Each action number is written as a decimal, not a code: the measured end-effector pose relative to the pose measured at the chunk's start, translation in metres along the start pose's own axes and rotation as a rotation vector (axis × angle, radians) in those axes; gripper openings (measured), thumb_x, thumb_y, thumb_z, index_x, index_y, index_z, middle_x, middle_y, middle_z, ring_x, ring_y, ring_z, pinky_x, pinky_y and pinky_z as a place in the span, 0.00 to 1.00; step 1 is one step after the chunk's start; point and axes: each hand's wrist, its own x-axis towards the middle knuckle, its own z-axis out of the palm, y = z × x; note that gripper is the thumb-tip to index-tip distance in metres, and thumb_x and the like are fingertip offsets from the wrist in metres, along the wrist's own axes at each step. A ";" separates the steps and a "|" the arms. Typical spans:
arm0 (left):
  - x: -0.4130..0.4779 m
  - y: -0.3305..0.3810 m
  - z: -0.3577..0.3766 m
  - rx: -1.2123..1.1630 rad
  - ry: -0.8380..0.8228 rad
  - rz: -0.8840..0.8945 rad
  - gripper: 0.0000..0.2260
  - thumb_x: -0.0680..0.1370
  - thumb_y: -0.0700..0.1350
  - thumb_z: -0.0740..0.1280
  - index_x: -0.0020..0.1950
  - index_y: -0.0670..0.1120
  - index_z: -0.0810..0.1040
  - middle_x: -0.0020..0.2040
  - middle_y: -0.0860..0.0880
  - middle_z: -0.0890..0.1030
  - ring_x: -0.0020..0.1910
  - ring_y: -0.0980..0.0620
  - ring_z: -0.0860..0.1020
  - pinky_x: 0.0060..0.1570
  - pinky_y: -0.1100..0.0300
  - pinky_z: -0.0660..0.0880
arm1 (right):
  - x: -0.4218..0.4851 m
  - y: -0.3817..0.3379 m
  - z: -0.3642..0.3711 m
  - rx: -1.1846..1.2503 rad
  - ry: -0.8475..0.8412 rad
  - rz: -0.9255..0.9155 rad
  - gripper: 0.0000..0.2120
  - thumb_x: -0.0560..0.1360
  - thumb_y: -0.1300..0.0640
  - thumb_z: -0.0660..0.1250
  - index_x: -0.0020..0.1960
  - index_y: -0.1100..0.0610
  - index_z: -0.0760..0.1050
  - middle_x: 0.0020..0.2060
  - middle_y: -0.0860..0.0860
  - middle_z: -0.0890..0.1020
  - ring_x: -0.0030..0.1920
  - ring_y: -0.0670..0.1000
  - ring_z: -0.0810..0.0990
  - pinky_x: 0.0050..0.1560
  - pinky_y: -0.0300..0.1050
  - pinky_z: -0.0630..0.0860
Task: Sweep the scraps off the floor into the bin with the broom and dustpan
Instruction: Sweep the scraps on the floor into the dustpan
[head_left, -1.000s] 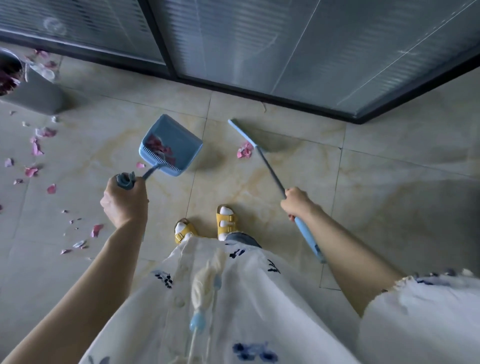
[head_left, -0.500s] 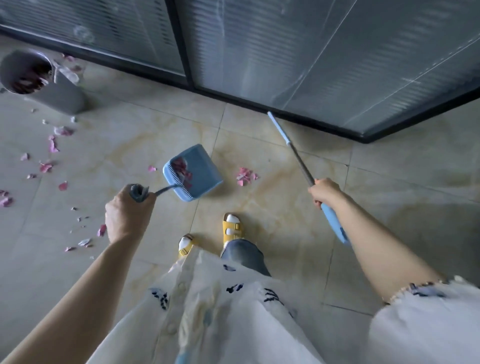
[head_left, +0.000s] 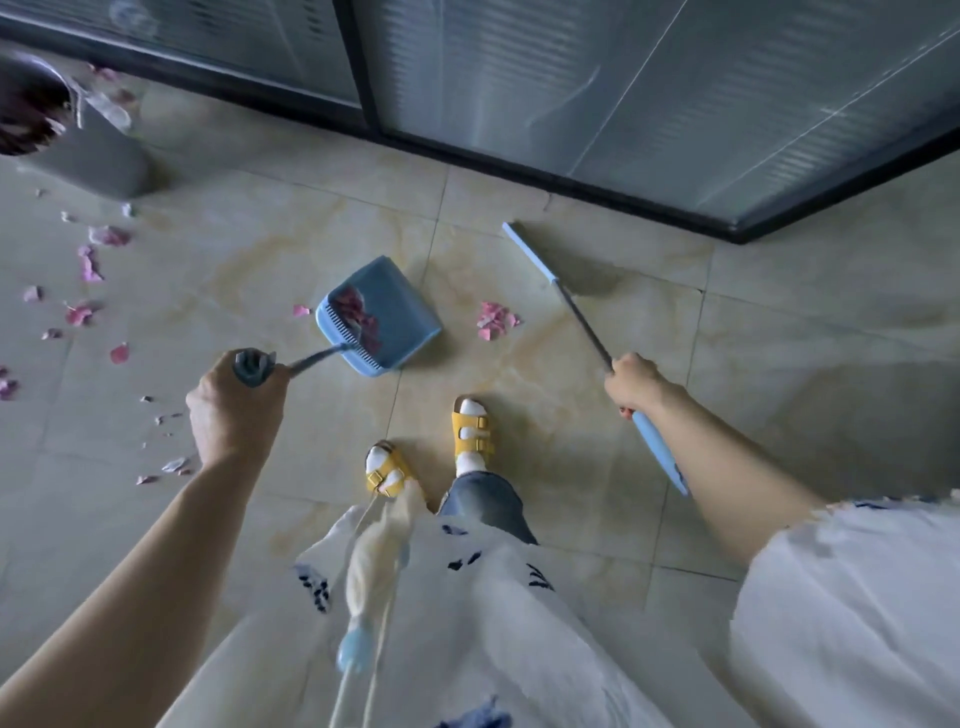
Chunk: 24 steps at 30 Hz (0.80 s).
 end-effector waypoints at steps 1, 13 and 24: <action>0.002 0.001 -0.004 0.017 -0.011 0.016 0.14 0.68 0.52 0.63 0.49 0.48 0.81 0.39 0.38 0.82 0.42 0.37 0.81 0.48 0.45 0.79 | -0.012 0.005 0.009 -0.016 -0.019 -0.014 0.11 0.77 0.62 0.56 0.51 0.65 0.76 0.25 0.57 0.78 0.12 0.46 0.72 0.28 0.37 0.71; 0.023 0.006 -0.038 0.098 -0.136 0.149 0.05 0.71 0.46 0.68 0.41 0.45 0.80 0.36 0.40 0.81 0.38 0.39 0.81 0.43 0.48 0.80 | -0.084 -0.003 0.012 0.341 0.054 0.122 0.14 0.78 0.59 0.59 0.55 0.65 0.79 0.24 0.56 0.73 0.13 0.50 0.68 0.14 0.31 0.64; 0.054 -0.011 -0.035 0.258 -0.164 0.163 0.06 0.71 0.47 0.66 0.45 0.46 0.79 0.39 0.40 0.80 0.40 0.38 0.78 0.41 0.55 0.74 | -0.091 -0.111 0.072 0.502 -0.121 0.163 0.13 0.75 0.67 0.55 0.58 0.66 0.70 0.28 0.56 0.72 0.21 0.51 0.71 0.23 0.38 0.68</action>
